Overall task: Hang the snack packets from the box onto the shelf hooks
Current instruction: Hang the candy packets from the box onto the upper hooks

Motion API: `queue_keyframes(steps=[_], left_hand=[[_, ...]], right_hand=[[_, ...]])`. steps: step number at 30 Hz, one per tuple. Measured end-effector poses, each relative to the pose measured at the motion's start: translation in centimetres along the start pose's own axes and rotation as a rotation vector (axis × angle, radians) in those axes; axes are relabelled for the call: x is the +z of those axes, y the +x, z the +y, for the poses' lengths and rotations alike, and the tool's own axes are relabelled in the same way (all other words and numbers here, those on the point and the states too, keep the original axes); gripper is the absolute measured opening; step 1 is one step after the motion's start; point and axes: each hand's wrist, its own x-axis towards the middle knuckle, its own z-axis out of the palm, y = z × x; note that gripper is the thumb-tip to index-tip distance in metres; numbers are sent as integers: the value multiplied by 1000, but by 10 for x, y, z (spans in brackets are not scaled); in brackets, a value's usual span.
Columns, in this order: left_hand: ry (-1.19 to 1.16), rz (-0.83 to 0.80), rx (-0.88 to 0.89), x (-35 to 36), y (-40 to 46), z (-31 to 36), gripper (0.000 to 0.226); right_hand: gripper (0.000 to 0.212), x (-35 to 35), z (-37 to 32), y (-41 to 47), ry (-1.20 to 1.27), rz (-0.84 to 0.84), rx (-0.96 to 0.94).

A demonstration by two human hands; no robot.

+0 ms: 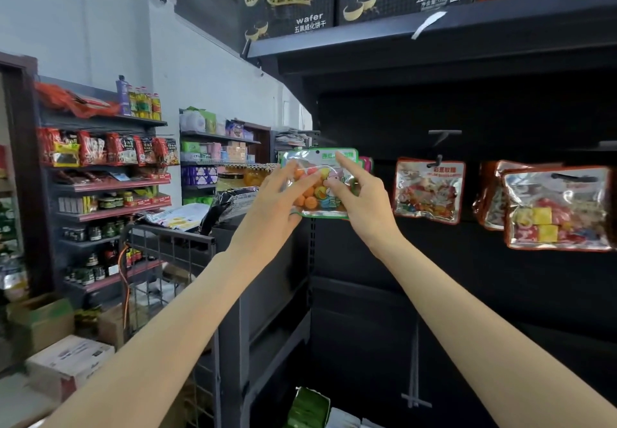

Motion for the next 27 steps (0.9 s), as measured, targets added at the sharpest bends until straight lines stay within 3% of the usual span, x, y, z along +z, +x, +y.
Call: queue_keyframes(steps=[16,24,27], left_hand=[[-28,-51,-5,-6,3,-6,69],[11,-263,-65,16,14,-6,76],[-12,-235,-118,21,21,-1,70]], right_hand=[[48,6,-4,1,-83,52,36],[58,12,20,10,-387,19,42],[59,13,30,11,-457,-1,44]])
